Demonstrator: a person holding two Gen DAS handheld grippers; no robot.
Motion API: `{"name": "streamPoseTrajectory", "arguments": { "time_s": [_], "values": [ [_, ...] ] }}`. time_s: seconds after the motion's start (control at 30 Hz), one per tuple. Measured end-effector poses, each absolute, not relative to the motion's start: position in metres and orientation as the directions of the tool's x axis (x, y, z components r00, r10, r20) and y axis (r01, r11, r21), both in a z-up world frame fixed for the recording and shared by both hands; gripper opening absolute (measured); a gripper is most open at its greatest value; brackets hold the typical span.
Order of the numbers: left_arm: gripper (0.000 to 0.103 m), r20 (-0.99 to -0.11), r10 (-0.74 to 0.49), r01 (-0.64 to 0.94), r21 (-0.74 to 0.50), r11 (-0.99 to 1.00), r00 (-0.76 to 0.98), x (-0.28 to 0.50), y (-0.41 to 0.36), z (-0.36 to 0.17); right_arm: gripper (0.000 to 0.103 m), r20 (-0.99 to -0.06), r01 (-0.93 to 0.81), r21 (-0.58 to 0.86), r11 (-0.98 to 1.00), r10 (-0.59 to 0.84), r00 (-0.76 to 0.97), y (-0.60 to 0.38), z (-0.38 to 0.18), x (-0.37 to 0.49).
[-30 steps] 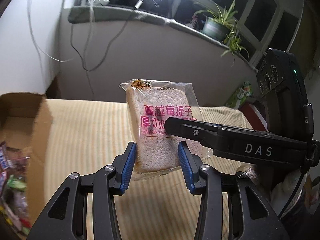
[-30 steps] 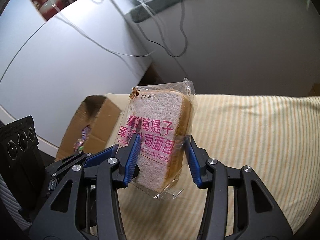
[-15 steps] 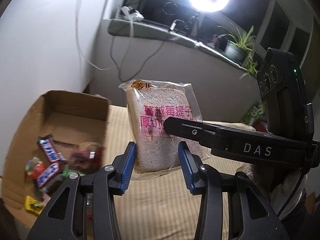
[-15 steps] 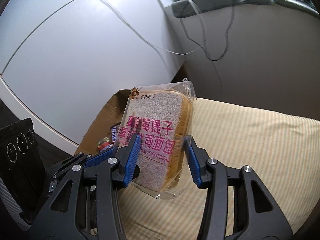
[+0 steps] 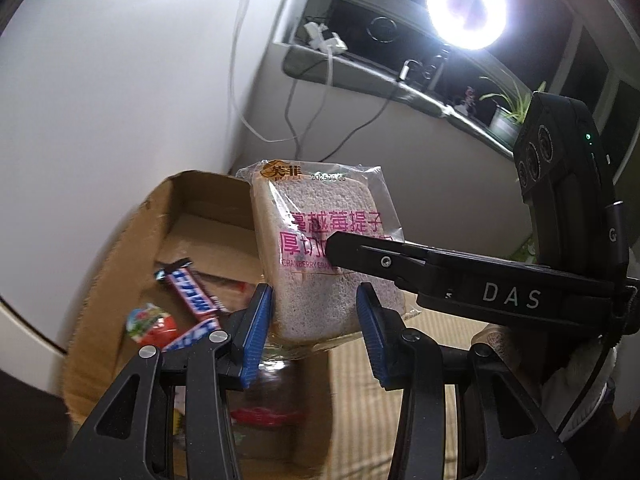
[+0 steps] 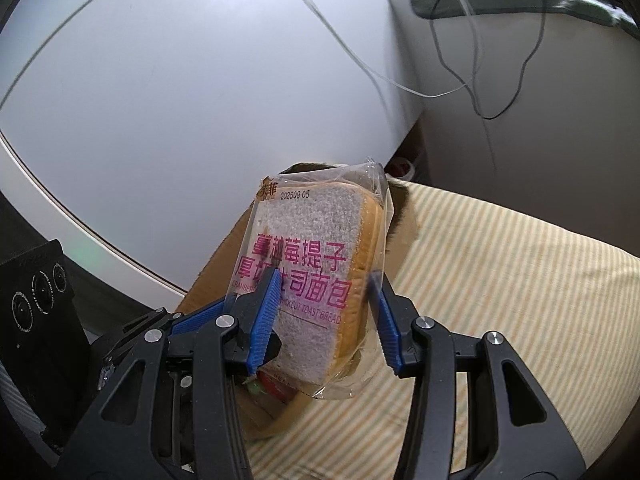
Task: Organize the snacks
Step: 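Lift the bread loaf with the right tool and carry it over the box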
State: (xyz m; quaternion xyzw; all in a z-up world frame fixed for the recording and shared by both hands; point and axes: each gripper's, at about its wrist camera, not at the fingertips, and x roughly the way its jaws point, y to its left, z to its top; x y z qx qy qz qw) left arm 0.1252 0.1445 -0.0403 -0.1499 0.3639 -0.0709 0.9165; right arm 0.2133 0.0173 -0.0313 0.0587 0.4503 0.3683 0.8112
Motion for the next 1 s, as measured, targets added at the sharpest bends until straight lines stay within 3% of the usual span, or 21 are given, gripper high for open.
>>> {"name": "streamPoseTrajectory", "arguments": {
  "time_s": [1.0],
  "values": [
    [0.041, -0.700, -0.159, -0.058, -0.275, 0.960, 0.696, 0.132, 0.171, -0.063, 0.048, -0.740, -0.551, 0.425, 0.718, 0.626, 0.245, 0.067, -0.066, 0.224]
  ]
}}
